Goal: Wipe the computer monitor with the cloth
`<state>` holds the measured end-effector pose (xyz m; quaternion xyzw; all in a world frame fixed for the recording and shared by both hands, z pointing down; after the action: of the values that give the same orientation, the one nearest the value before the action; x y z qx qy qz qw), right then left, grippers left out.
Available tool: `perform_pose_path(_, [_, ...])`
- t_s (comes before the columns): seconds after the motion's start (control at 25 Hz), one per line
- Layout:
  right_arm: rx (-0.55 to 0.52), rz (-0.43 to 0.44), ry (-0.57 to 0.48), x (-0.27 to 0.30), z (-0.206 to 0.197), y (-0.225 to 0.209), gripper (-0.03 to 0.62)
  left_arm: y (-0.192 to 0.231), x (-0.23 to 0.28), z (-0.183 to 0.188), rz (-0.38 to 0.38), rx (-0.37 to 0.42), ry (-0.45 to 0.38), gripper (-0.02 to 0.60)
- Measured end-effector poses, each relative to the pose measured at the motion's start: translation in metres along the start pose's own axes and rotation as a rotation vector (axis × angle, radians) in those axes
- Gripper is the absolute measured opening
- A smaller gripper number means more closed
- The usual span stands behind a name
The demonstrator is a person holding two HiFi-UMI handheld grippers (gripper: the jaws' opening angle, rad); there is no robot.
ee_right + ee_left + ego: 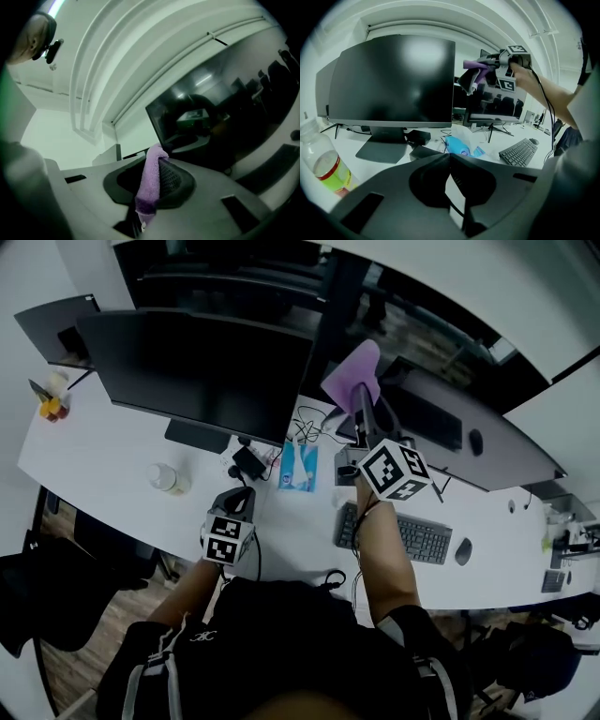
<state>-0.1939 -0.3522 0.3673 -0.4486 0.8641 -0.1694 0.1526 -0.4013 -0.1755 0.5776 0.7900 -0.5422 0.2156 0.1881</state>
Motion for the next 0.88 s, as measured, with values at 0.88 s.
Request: perform_pose_path(0.88, [-0.462, -0.071, -0.197, -0.154, 0.069, 0.013, 0.069, -0.072, 0.009, 0.040, -0.062, 0.078, -0.062, 0.014])
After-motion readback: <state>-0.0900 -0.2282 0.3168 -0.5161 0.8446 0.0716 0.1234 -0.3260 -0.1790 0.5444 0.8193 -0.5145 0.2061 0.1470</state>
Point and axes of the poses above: the fingertips, and each gripper's own axes: x forward along the fingers, y to its left, z out of its top, the point moved 6 cm from there along -x, backward along the fingers, and after that the axes turned 3 degrees about x, right-handed, at the moved point
